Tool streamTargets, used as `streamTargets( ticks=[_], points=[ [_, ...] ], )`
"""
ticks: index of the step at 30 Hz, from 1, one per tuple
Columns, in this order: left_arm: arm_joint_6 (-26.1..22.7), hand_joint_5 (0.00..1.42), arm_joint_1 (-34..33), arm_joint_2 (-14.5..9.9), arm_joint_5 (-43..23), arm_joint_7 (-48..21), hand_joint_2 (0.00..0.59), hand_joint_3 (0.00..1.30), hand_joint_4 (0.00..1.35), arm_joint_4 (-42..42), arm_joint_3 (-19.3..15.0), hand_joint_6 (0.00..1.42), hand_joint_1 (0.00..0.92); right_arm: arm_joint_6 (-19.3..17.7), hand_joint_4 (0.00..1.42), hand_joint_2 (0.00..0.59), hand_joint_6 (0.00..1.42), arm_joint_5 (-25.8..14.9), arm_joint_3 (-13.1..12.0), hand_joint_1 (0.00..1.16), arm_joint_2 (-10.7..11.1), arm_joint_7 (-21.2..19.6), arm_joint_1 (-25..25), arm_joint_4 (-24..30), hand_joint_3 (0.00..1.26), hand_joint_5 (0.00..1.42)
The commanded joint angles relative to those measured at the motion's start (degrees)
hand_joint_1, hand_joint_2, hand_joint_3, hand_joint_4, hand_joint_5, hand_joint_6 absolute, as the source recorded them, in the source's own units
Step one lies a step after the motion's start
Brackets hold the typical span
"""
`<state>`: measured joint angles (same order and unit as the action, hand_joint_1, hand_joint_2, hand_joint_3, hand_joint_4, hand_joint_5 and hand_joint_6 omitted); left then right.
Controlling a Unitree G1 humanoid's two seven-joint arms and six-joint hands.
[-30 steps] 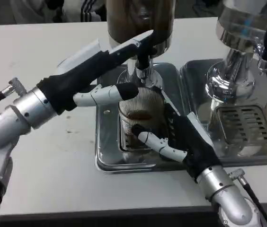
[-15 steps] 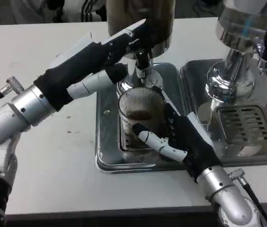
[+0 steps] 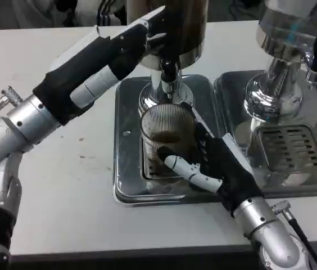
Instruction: Grasp the cup under the faucet to collect the drink, then remove the cup.
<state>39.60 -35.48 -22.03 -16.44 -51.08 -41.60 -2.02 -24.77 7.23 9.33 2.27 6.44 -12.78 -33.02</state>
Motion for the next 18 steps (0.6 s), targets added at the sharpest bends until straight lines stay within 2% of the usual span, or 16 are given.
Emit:
streamTargets(
  ticks=[1, 10, 18],
  points=[
    [-1.4, 0.14, 0.0, 0.1, -2.0, -1.4, 0.054, 0.08, 0.07, 3.1, -1.3, 0.12, 0.000, -0.5, 0.00, 0.241, 0.00, -0.2, -0.1, 0.57, -0.3, 0.3, -0.7, -0.8, 0.00, 0.00],
    [-3.8, 0.15, 2.3, -0.2, -4.7, -1.7, 0.053, 0.10, 0.08, 10.3, -3.1, 0.13, 0.000, -1.2, 0.00, 0.241, 0.00, 0.5, 0.1, 0.57, -0.3, -0.3, -1.1, -1.3, 0.00, 0.00],
    [-5.3, 0.18, 6.8, -1.8, -6.9, -1.8, 0.052, 0.12, 0.11, 16.1, -5.9, 0.15, 0.000, -2.0, 0.00, 0.241, 0.00, 0.7, -0.2, 0.57, -0.1, -1.3, -0.9, -1.2, 0.00, 0.00]
  ],
)
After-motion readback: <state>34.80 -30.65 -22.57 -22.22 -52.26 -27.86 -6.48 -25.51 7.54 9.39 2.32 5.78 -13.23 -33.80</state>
